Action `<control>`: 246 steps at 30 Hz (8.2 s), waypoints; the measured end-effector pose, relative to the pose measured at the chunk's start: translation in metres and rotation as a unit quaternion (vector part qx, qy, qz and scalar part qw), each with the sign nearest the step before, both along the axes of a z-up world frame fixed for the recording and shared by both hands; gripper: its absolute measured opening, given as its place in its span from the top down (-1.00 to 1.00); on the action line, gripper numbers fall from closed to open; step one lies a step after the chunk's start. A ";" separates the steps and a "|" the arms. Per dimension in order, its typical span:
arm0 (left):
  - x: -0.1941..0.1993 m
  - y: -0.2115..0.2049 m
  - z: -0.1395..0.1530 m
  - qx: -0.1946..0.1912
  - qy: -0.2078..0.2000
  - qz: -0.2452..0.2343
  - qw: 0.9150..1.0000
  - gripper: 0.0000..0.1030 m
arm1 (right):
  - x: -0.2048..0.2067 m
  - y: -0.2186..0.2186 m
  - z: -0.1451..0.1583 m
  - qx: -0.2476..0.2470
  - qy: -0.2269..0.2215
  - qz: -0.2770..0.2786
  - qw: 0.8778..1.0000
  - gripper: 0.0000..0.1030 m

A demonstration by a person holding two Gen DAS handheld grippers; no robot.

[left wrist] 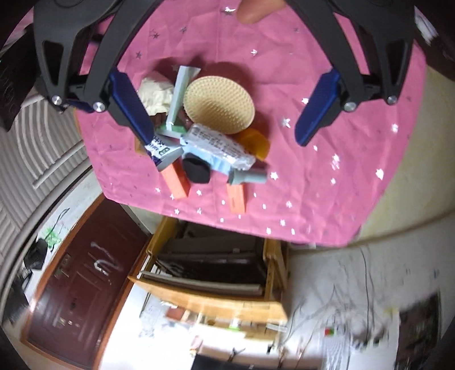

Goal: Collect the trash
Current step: 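Grasp the white paper ball with the right gripper, then drop the paper ball into the yellow bin while the left gripper drops a foil wrapper, then grasp the white milk tube with the right gripper while the left grasps the orange cup, then carry the tube and orange cup to the yellow bin and release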

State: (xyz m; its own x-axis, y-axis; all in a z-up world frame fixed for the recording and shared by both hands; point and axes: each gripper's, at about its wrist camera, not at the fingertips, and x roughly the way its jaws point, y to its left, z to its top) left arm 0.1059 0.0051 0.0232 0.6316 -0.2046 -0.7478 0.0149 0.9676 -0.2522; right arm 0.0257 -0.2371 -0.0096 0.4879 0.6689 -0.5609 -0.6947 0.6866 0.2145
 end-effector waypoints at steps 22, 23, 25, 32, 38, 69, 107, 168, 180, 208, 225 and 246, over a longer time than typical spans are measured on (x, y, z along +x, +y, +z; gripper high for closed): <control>0.051 0.000 -0.047 -0.106 0.090 0.047 0.989 -0.14 | 0.038 0.052 -0.044 -0.122 0.052 0.008 0.991 0.10; 0.050 0.000 -0.047 -0.105 0.090 0.050 0.989 -0.11 | 0.037 0.053 -0.043 -0.124 0.049 0.007 0.991 0.10; 0.050 0.001 -0.047 -0.107 0.091 0.050 0.989 -0.02 | 0.038 0.053 -0.043 -0.126 0.044 0.007 0.991 0.11; 0.046 0.005 -0.041 -0.121 0.098 0.054 0.986 0.04 | 0.026 0.037 -0.030 -0.094 0.036 0.013 0.995 0.12; 0.041 -0.001 -0.026 -0.107 0.073 0.053 0.990 -0.32 | 0.023 0.025 -0.020 -0.077 0.033 0.012 0.996 0.12; 0.031 -0.075 0.027 0.003 -0.010 0.015 1.000 0.86 | 0.024 -0.077 0.030 0.010 0.003 -0.104 0.995 0.11; 0.051 -0.372 -0.039 0.031 0.039 -0.258 0.965 0.86 | 0.053 -0.305 -0.059 -0.070 0.122 -0.426 0.894 0.11; 0.027 0.011 -0.028 0.030 0.040 0.061 0.997 -0.72 | 0.050 0.005 0.011 -0.081 -0.012 -0.091 0.992 -0.22; 0.045 0.017 -0.059 -0.001 0.083 0.062 0.995 -0.66 | 0.070 0.047 -0.018 -0.145 -0.004 -0.091 0.985 -0.22; 0.046 0.005 -0.038 0.018 0.051 0.083 0.995 0.23 | 0.067 -0.004 0.016 -0.070 -0.013 -0.125 0.990 0.36; 0.052 -0.090 -0.005 0.021 0.024 -0.009 0.999 0.23 | 0.062 -0.095 0.044 -0.024 -0.030 -0.214 0.976 0.36; 0.049 -0.275 0.008 0.026 0.023 -0.179 0.983 0.23 | 0.045 -0.268 0.039 0.059 0.000 -0.356 0.933 0.35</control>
State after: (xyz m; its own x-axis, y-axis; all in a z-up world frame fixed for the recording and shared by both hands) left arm 0.1550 -0.2694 0.0312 0.4913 -0.3678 -0.7895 0.3467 0.9141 -0.2102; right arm 0.0710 -0.5055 0.0296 0.8315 0.2333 -0.5042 -0.0721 0.9452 0.3184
